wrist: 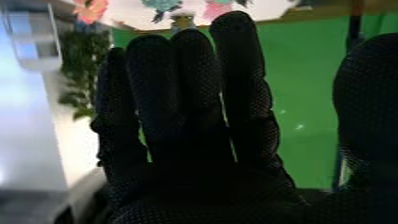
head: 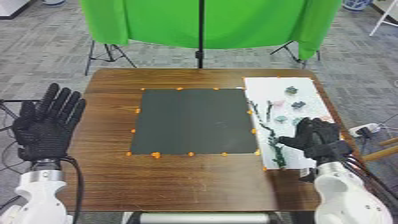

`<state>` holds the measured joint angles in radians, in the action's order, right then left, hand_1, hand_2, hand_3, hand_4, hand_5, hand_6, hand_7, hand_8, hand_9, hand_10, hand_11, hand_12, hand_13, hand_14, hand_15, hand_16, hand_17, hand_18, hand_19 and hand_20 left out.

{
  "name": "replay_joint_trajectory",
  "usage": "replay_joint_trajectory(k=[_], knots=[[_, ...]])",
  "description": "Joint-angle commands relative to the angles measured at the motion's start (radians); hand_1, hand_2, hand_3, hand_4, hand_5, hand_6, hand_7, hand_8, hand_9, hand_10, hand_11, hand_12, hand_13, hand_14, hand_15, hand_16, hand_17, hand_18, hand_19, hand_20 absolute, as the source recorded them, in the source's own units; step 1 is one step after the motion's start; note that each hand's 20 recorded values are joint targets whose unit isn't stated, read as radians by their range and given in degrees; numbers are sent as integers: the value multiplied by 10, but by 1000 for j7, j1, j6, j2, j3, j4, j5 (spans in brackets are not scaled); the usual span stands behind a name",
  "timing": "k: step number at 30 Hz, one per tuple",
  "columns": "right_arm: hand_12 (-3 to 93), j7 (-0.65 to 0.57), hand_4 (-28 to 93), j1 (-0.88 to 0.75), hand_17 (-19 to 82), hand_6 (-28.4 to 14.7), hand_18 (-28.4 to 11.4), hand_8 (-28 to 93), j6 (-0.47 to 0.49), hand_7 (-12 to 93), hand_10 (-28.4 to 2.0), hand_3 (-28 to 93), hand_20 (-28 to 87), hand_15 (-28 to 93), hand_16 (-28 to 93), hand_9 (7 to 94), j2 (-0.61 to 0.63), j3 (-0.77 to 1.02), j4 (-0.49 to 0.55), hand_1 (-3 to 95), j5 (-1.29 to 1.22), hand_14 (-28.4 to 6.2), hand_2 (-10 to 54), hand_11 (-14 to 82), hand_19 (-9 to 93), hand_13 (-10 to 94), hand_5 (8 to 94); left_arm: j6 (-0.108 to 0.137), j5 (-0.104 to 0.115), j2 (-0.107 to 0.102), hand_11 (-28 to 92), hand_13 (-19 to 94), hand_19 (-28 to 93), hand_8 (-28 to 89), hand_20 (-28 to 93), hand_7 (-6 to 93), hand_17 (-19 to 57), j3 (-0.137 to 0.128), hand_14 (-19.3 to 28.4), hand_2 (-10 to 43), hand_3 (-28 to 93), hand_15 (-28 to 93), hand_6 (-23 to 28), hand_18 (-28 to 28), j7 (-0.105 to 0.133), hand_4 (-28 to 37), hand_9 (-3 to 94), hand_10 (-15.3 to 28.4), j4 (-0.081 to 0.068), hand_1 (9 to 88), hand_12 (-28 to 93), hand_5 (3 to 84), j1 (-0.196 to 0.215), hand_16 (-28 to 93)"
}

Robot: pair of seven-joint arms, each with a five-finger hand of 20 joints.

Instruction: Arrange flowers

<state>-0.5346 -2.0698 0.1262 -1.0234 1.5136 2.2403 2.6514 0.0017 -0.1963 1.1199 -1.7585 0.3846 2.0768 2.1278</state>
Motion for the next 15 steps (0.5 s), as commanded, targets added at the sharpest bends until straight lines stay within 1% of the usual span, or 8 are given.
replay_joint_trajectory(k=[1,4,6,8,10,12,13,15], knots=[[276,-41,-283,25,232,-19,-246,-181,114,384,-178,669,245,712,232,644,9,-33,-35,282,29,-167,-95,541,775,567,718,12,-16,6,146,285,341,-76,99,62,-43,10,154,107,757,267,106,138,-21,-283,392,159,-2,275,82,473,5,-61],[274,-58,-283,22,232,-21,-250,-182,141,369,-180,676,249,707,229,648,14,-73,-42,272,23,-168,-95,533,777,568,722,16,-15,4,147,286,341,-76,99,63,-43,14,154,108,756,270,107,138,-26,-283,392,159,1,276,83,473,4,-62],[264,-60,-283,13,232,-25,-253,-178,138,343,-184,670,250,698,223,652,8,-90,-50,268,46,-169,-95,512,777,570,728,4,-20,3,148,287,342,-76,99,63,-43,16,154,109,755,272,107,138,-32,-283,393,159,-2,276,83,474,-2,-63],[263,-71,-283,18,231,-26,-255,-171,128,330,-184,676,253,692,218,653,0,-106,-61,264,40,-169,-95,508,777,572,731,8,-21,4,149,287,343,-76,100,63,-44,15,154,109,756,272,107,139,-35,-283,393,159,-2,275,83,474,-1,-64],[263,-69,-283,22,230,-27,-257,-167,99,323,-185,675,255,690,216,654,-5,-118,-78,261,55,-170,-95,506,776,573,733,20,-11,3,148,288,344,-77,100,64,-45,15,154,110,756,272,107,139,-34,-283,393,158,1,275,82,474,3,-65],[264,-73,-283,36,230,-27,-259,-163,56,309,-185,650,257,690,218,655,-9,-139,-112,267,98,-172,-95,507,774,574,733,70,25,-2,151,291,347,-76,102,66,-46,23,156,110,756,275,108,141,-19,-283,396,159,14,275,83,476,4,-64],[267,-87,-283,45,230,-27,-261,-163,52,299,-185,644,260,695,221,655,-6,-151,-123,273,104,-173,-95,514,775,574,731,76,34,-2,153,292,351,-76,103,67,-46,24,157,109,756,278,109,143,-17,-283,397,160,14,274,84,479,2,-63],[270,-105,-283,62,230,-26,-263,-159,57,293,-185,646,264,700,223,653,-8,-170,-143,287,111,-173,-95,519,776,575,730,84,39,-2,160,297,362,-76,108,73,-49,26,159,109,757,287,111,147,-12,-283,401,163,15,272,87,484,4,-62]])
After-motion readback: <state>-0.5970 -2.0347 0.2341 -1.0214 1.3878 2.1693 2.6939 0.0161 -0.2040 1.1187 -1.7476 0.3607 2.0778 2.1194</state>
